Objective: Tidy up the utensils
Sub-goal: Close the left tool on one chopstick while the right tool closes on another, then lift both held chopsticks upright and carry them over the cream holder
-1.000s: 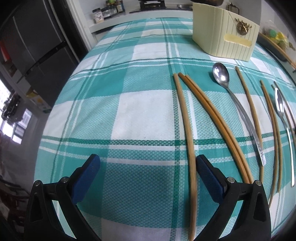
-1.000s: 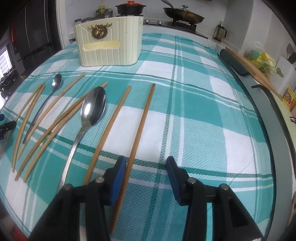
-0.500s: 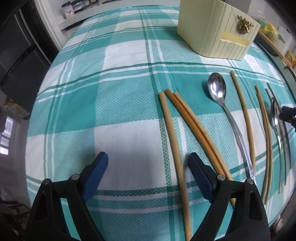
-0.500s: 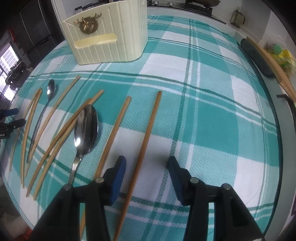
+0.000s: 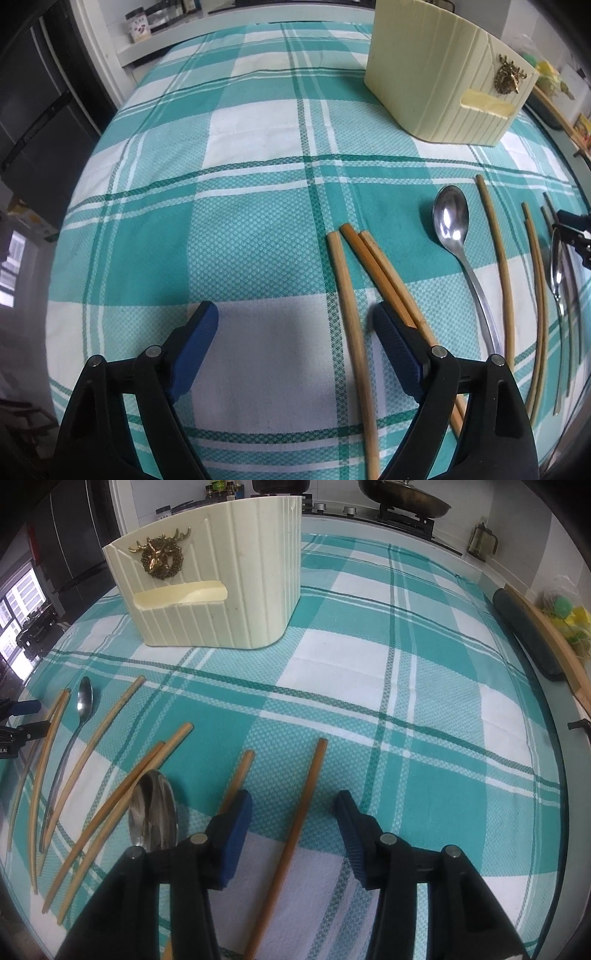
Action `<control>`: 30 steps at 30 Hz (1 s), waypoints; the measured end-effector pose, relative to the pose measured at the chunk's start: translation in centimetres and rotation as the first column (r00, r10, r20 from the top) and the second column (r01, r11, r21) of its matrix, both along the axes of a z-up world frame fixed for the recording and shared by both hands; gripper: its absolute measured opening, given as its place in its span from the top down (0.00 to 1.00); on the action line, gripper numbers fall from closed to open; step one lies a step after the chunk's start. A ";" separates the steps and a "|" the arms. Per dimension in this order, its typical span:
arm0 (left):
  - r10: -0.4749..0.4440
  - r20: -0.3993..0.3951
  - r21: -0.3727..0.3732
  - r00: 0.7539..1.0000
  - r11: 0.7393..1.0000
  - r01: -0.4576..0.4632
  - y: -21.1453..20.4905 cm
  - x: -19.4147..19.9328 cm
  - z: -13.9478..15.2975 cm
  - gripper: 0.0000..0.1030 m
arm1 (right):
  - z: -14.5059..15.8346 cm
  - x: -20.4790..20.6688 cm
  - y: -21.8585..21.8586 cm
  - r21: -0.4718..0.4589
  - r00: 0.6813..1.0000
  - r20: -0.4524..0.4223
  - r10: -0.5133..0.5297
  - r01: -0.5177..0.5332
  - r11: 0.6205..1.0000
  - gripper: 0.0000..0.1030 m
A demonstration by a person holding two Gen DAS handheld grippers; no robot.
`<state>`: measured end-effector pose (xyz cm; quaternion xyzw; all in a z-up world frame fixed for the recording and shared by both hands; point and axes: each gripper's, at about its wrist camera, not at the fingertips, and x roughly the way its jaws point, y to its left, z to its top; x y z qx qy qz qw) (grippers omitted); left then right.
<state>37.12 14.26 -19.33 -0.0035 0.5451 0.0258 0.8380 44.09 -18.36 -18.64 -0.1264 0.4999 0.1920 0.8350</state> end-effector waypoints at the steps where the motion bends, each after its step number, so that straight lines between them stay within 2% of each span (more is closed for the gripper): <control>1: 0.000 0.000 0.002 1.000 1.000 0.000 0.0 0.0 0.0 0.15 | 0.0 -0.1 -0.1 0.005 1.000 0.003 0.002 -0.002 1.000 0.52; 8: -0.008 -0.001 0.002 1.000 1.000 0.008 0.0 0.3 0.1 0.15 | 0.1 -0.1 -0.1 0.006 1.000 0.004 0.009 -0.009 1.000 0.52; 11: -0.022 -0.011 -0.009 1.000 1.000 0.022 -0.2 0.7 0.3 0.23 | 0.1 0.1 0.0 0.000 1.000 -0.007 0.012 -0.012 1.000 0.52; 13: -0.042 -0.011 -0.012 0.999 0.999 0.042 -0.8 1.0 0.7 0.50 | 0.1 0.5 0.2 -0.012 1.000 -0.014 0.007 -0.007 1.000 0.54; 14: -0.054 -0.013 -0.011 0.998 0.998 0.054 -1.1 1.2 0.9 0.61 | 0.2 0.8 0.3 -0.015 1.000 -0.016 0.004 -0.004 1.000 0.58; 15: -0.067 -0.016 -0.009 0.998 0.998 0.067 -1.6 1.4 1.0 0.84 | 0.2 1.1 0.5 -0.016 1.000 -0.014 0.000 0.000 1.000 0.72; 16: -0.083 -0.025 -0.018 0.996 0.996 0.083 -2.1 1.6 1.1 0.93 | 0.3 1.4 0.6 -0.014 1.000 -0.012 -0.009 0.008 1.000 0.81; 17: -0.084 -0.028 0.000 0.996 0.996 0.084 -2.5 1.7 1.1 0.94 | 0.4 1.8 0.5 -0.009 1.000 -0.016 -0.022 0.022 1.000 0.91; 19: -0.089 -0.009 0.041 0.996 0.995 0.089 -3.1 1.7 1.6 0.95 | 0.5 2.6 0.1 0.028 0.998 -0.043 -0.053 0.054 0.998 0.94; 21: -0.075 0.031 0.011 0.997 0.997 0.075 -2.9 1.3 3.1 0.95 | 0.9 3.0 -0.4 0.070 0.995 -0.053 -0.081 0.085 0.994 0.94; 24: -0.051 0.107 -0.031 0.993 0.998 0.054 -2.2 0.2 6.4 0.95 | 2.9 2.6 -1.3 0.136 0.994 -0.022 -0.105 0.107 0.985 0.94; 30: -0.035 0.262 -0.110 0.964 0.992 0.066 -1.4 -2.4 14.7 0.95 | 9.6 0.2 -2.9 0.264 0.993 0.065 -0.101 0.080 0.961 0.94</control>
